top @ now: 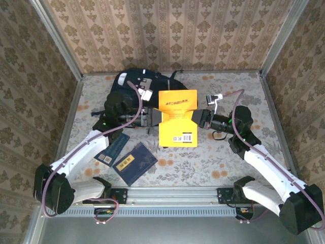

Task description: Pack the student bag

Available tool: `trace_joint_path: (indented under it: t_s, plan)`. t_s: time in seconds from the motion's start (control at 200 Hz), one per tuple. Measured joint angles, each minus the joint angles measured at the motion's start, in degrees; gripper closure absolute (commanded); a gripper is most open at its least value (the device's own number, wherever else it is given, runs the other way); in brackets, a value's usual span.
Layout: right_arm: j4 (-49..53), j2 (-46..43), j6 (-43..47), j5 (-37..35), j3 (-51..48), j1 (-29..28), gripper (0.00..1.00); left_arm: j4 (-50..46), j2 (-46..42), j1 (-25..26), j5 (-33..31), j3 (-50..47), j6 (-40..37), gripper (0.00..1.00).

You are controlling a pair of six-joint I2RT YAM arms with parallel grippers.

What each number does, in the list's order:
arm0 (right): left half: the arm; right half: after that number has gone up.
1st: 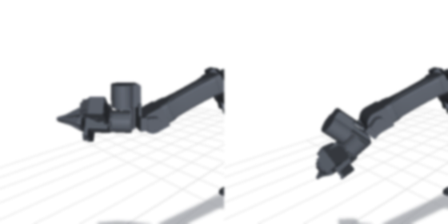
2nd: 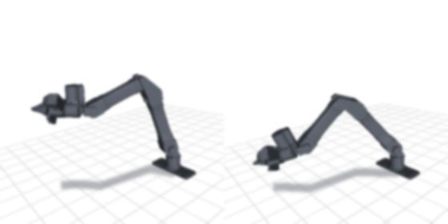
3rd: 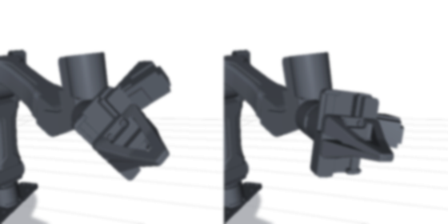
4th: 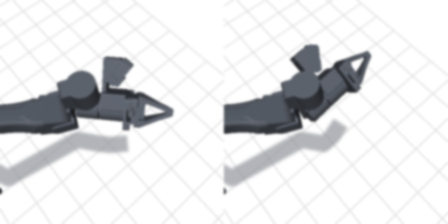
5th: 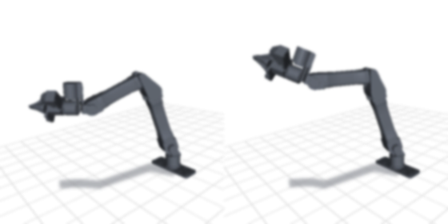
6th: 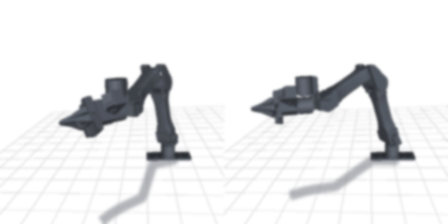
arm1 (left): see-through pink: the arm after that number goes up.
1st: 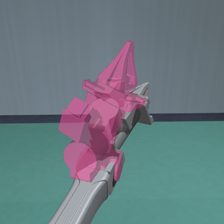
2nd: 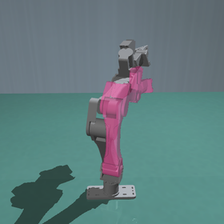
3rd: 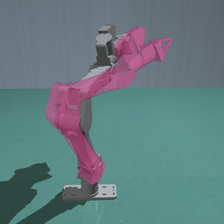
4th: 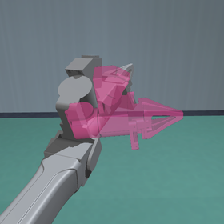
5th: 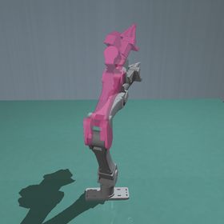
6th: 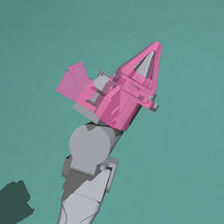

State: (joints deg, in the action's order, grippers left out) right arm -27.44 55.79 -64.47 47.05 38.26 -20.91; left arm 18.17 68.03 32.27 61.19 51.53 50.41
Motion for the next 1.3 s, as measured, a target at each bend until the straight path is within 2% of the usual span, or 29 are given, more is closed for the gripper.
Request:
trace_joint_path:
  t_s: [0.25, 0.365, 0.56, 0.595, 0.68, 0.81, 0.855, 1.025, 1.3]
  plan:
    - [1.5, 0.0, 3.8, 0.9, 0.3, 0.0, 1.00, 5.4, -0.9, 0.0, 1.9, -1.5, 3.1, 0.63]
    - [2.3, -0.2, 5.2, 1.5, 0.7, 0.0, 1.00, 7.2, -0.5, 0.0, 2.1, -2.5, 4.3, 0.71]
    - [3.3, -0.2, 7.1, 2.1, 0.9, 0.0, 1.00, 8.3, 1.3, 1.9, 2.3, -2.7, 4.6, 0.73]
    - [3.5, -0.3, 7.3, 2.3, 0.9, 0.0, 1.00, 8.3, 1.4, 2.1, 2.2, -2.7, 4.6, 0.77]
    - [3.5, -0.4, 7.5, 2.5, 0.9, 0.0, 1.00, 8.1, 1.7, 2.1, 2.0, -2.7, 4.2, 1.00]
    - [4.2, -0.9, 8.5, 2.3, 1.0, 0.2, 1.00, 8.1, 2.0, 2.0, 1.7, -2.7, 3.4, 1.00]
    - [4.6, -1.1, 8.8, 1.8, 1.0, 0.1, 0.86, 8.2, 2.0, 2.0, 1.8, -2.7, 3.4, 1.00]
    - [4.0, -3.7, 9.4, -3.0, -1.1, -0.4, 0.43, 8.9, 2.0, 1.7, 1.4, -2.7, 3.4, 1.00]
    - [-4.2, -6.5, 8.6, -16.2, -9.0, -5.8, 0.15, 15.7, 2.2, 1.0, -10.1, -2.7, 7.3, 1.00]
